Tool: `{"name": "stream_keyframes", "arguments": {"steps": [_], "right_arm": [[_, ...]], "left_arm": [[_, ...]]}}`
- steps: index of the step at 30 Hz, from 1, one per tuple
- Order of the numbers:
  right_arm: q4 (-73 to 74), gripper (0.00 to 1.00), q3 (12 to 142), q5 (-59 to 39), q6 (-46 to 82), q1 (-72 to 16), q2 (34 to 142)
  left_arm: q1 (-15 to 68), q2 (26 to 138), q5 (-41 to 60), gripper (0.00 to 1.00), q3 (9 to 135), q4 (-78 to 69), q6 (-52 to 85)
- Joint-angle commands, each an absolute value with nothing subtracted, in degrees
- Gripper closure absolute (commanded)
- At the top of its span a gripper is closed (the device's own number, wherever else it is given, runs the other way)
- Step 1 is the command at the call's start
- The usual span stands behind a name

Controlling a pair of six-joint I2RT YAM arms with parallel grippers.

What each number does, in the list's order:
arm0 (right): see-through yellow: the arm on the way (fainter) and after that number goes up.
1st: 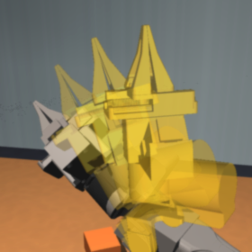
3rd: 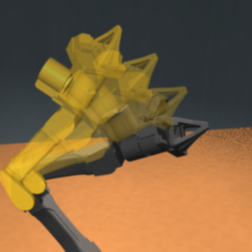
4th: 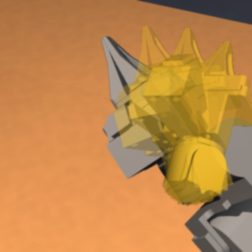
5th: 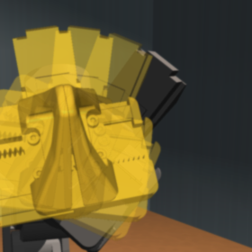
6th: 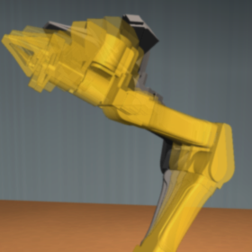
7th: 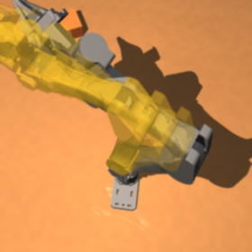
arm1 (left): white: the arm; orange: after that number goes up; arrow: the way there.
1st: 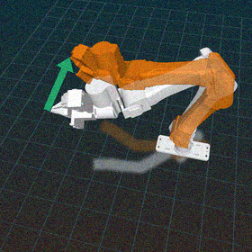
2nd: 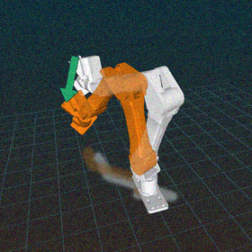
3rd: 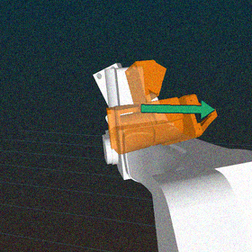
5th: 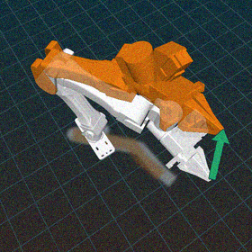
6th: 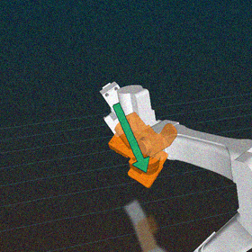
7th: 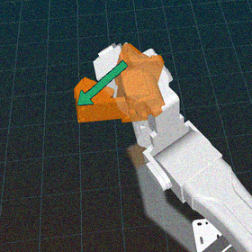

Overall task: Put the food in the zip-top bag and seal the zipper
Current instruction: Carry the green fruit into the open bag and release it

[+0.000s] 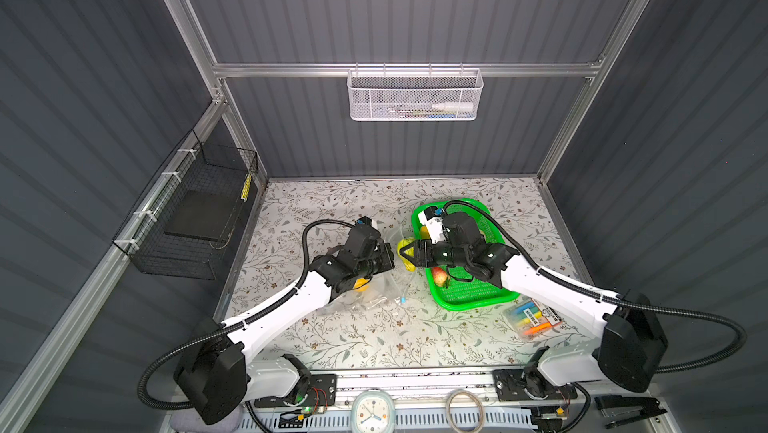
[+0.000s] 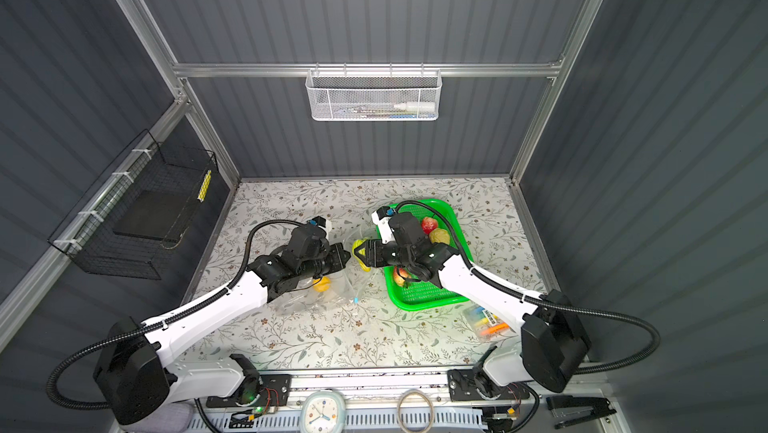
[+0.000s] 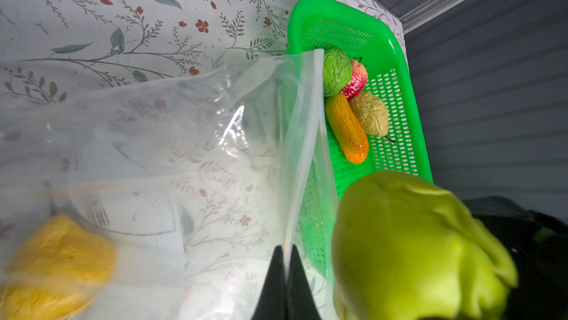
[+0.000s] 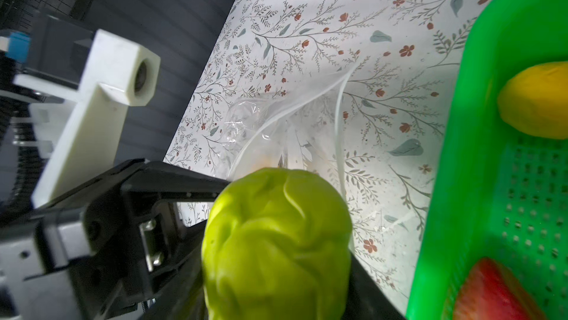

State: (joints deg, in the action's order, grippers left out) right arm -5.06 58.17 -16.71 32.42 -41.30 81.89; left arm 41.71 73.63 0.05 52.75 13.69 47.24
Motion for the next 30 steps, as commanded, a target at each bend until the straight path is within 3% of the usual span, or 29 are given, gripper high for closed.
{"name": "stream_keyframes", "arguments": {"steps": [1, 21, 30], "right_arm": [[-1.69, 0.52, 58.34, -16.47, 33.39, -41.62, 83.41], [-15.58, 0.47, 65.30, -2.78, 29.93, -45.63, 93.99], [-16.05, 0.27, 66.93, -3.92, 29.77, -46.42, 93.85]], "left_arm": [[42.09, 73.48, 0.88, 1.00, 53.19, 13.71, 47.63], [42.10, 71.94, 1.42, 1.00, 54.04, 13.71, 48.05], [42.04, 71.46, 1.04, 1.00, 53.50, 13.80, 48.20]]}}
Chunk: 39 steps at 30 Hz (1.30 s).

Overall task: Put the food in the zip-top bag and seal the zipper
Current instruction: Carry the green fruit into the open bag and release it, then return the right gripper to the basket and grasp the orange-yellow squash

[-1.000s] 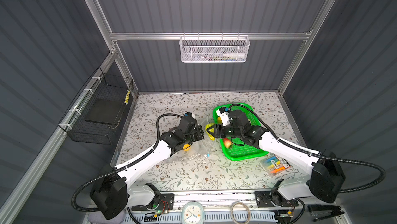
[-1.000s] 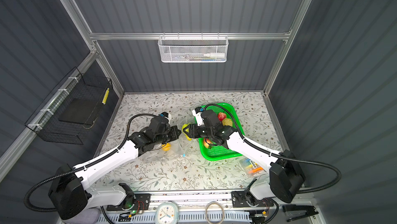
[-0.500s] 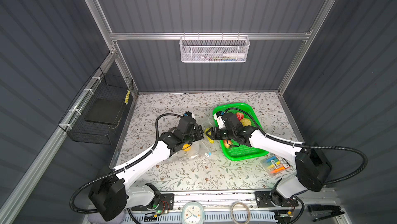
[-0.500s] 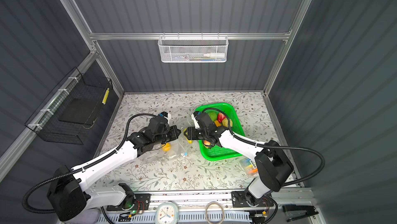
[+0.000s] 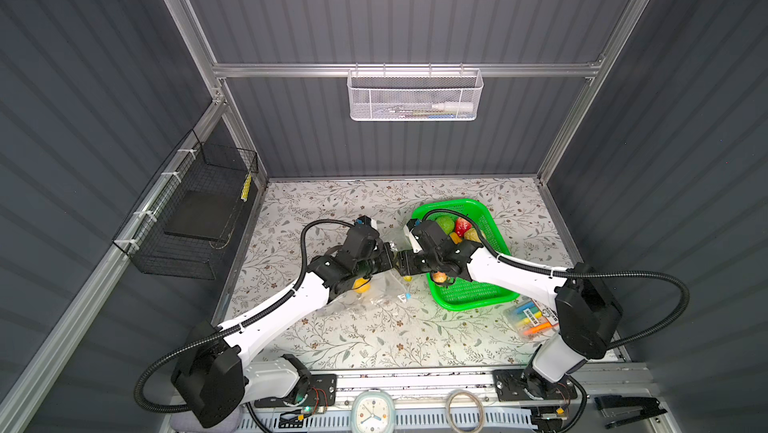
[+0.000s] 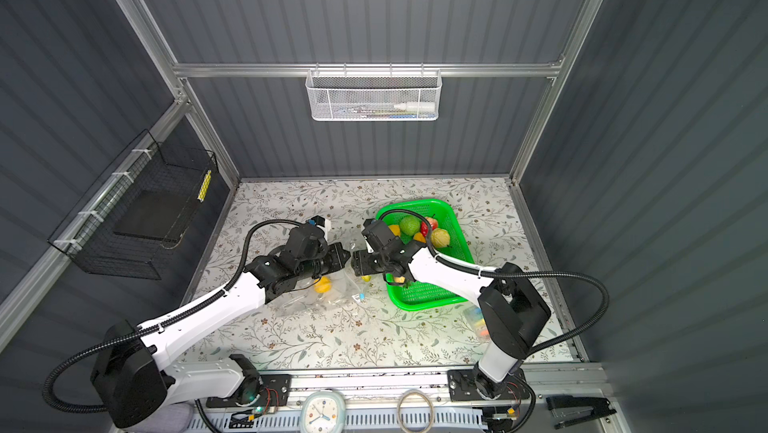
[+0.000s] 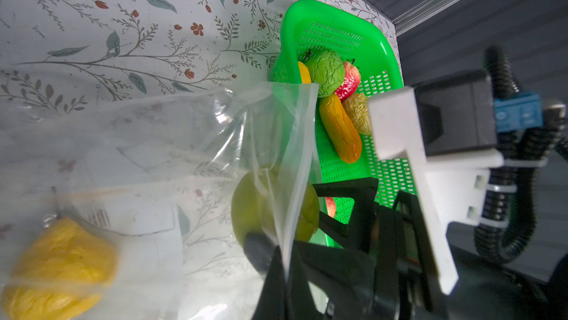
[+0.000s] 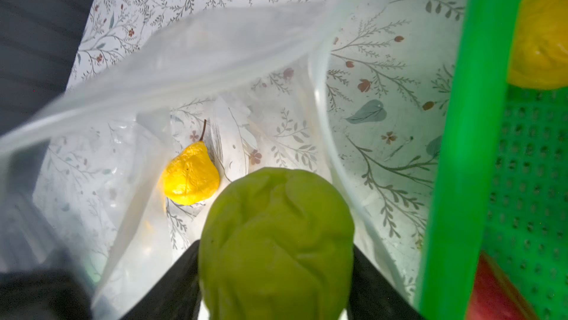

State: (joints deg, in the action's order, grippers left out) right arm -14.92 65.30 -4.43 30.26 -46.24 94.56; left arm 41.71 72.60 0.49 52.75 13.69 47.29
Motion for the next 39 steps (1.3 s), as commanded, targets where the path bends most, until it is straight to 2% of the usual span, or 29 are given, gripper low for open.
{"name": "stream_keyframes", "arguments": {"steps": [1, 9, 15, 19, 23, 30, 36, 39], "right_arm": [[-15.77, 0.25, 66.94, -4.37, 29.79, -46.42, 93.35], [-15.64, 0.19, 67.16, -5.64, 29.90, -46.32, 87.84], [-19.55, 0.17, 67.01, -1.68, 26.97, -45.08, 82.78], [-26.43, 0.15, 66.36, 4.22, 22.74, -41.78, 80.29], [-32.81, 0.14, 65.44, 5.28, 18.21, -35.69, 80.14], [-34.52, 0.15, 63.67, 4.34, 7.47, -25.89, 84.33], [-33.89, 0.21, 67.93, 3.81, -0.91, -24.79, 91.96], [-35.48, 0.21, 72.26, 7.42, -3.18, -24.79, 97.83]], "left_arm": [[42.03, 71.39, 0.97, 1.00, 53.44, 13.80, 48.18], [42.10, 71.27, 0.71, 1.00, 53.27, 13.89, 48.25], [42.09, 71.04, 0.62, 1.00, 53.00, 13.89, 48.26], [42.10, 70.84, 0.60, 1.00, 52.73, 13.86, 48.25], [42.10, 70.93, 0.55, 1.00, 52.74, 13.80, 48.34], [42.03, 71.80, 0.73, 1.00, 53.08, 13.54, 48.50], [42.09, 72.43, 0.71, 1.00, 53.43, 14.11, 48.34], [42.03, 72.52, 0.57, 1.00, 53.38, 14.32, 48.25]]}}
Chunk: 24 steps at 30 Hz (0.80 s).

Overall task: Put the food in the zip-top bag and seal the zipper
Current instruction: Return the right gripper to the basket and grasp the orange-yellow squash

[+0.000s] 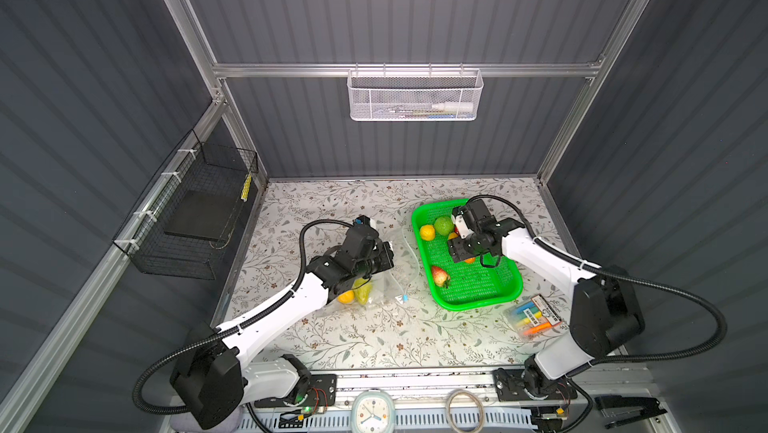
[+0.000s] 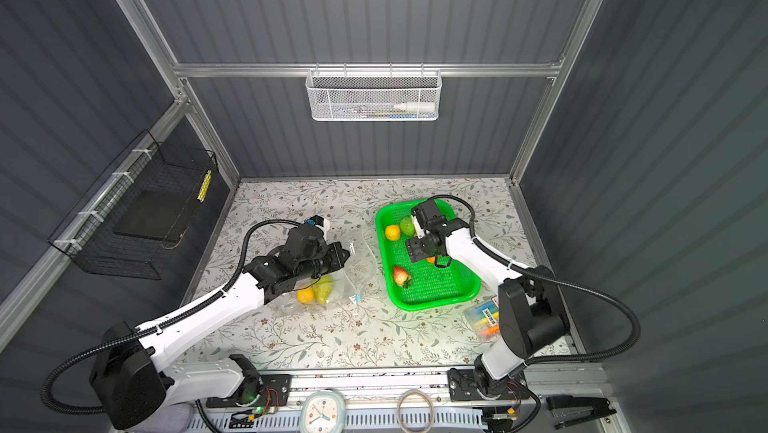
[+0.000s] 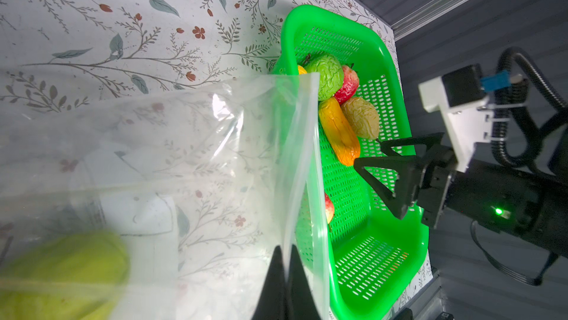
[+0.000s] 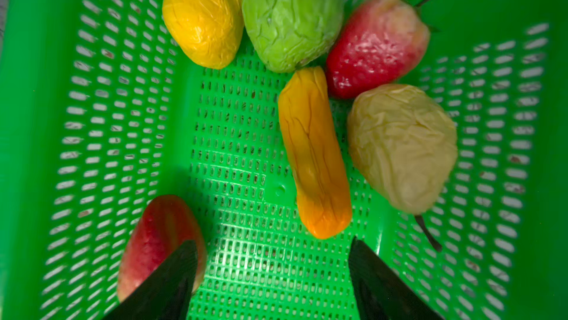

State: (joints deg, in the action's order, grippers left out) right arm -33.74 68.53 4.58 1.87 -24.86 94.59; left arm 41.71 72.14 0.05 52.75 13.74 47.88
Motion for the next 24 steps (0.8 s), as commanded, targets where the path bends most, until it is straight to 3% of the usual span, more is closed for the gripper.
{"name": "stream_keyframes", "arguments": {"steps": [1, 15, 24], "right_arm": [[-36.10, 0.21, 73.74, 8.64, -3.87, -24.71, 99.95], [-39.37, 0.25, 81.34, 11.86, -7.22, -24.70, 112.96], [-39.36, 0.36, 81.78, 9.41, -6.38, -24.70, 114.04]], "left_arm": [[42.06, 72.51, 0.44, 1.00, 53.51, 14.41, 48.19], [42.09, 72.61, -0.09, 1.00, 53.79, 15.53, 47.20], [42.05, 71.84, -0.44, 1.00, 53.08, 15.62, 47.26]]}}
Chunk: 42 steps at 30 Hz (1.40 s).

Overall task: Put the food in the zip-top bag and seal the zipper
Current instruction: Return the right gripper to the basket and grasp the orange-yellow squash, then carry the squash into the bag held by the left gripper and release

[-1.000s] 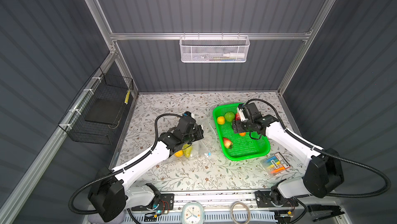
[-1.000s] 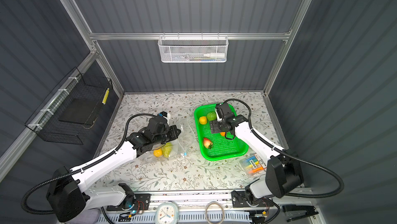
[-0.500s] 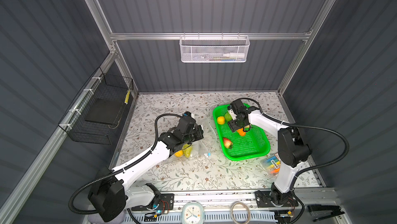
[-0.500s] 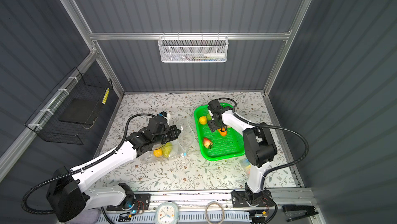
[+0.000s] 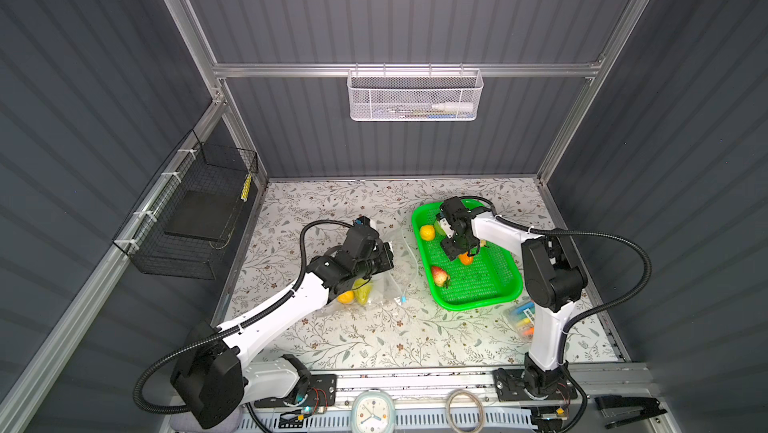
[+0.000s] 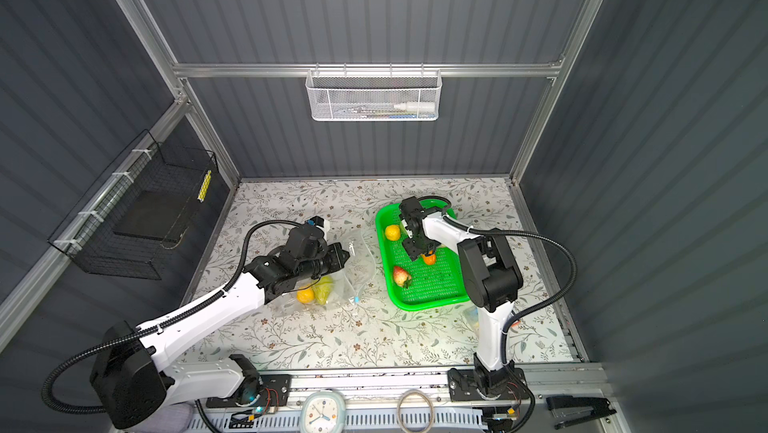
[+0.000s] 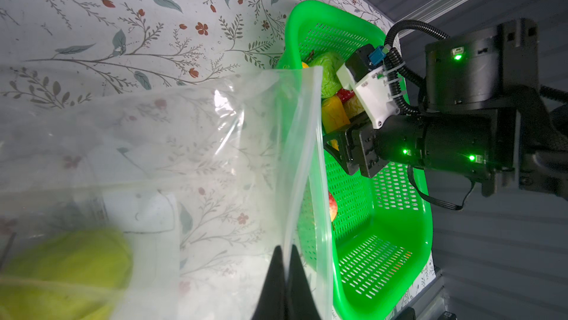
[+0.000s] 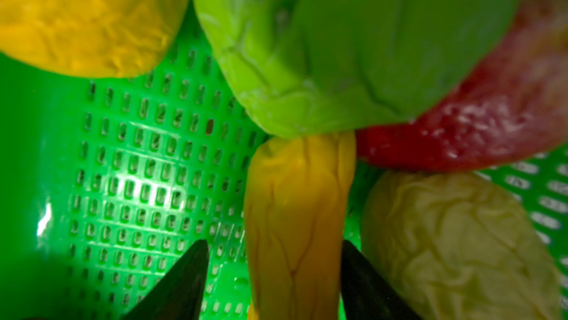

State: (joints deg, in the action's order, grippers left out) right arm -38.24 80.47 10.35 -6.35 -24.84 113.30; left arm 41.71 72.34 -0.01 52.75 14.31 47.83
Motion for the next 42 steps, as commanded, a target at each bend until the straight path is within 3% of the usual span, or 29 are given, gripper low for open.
{"name": "stream_keyframes", "arguments": {"steps": [1, 11, 21, 29, 36, 42], "right_arm": [[-39.39, 0.38, 81.82, 9.40, -6.26, -24.72, 113.99], [-39.24, 0.62, 80.97, 9.18, -6.00, -24.70, 112.36], [-39.22, 0.64, 78.13, 5.67, -0.83, -24.59, 102.54], [-35.93, 0.66, 72.76, -5.11, 9.06, -24.78, 87.67], [-21.24, 0.65, 62.67, -14.75, 25.25, -26.18, 75.17], [-6.93, 0.70, 53.34, -11.76, 36.34, -32.38, 69.15]], "left_arm": [[42.03, 71.77, -0.50, 1.00, 53.09, 15.57, 47.23], [42.09, 71.39, -0.70, 1.00, 52.66, 15.65, 47.36], [42.10, 71.04, -0.75, 1.00, 52.59, 15.64, 47.38], [42.06, 71.37, -0.35, 1.00, 52.74, 14.99, 47.37], [42.09, 71.76, 0.10, 1.00, 52.69, 14.14, 47.66], [42.10, 71.63, 0.25, 1.00, 52.41, 13.54, 48.24]]}}
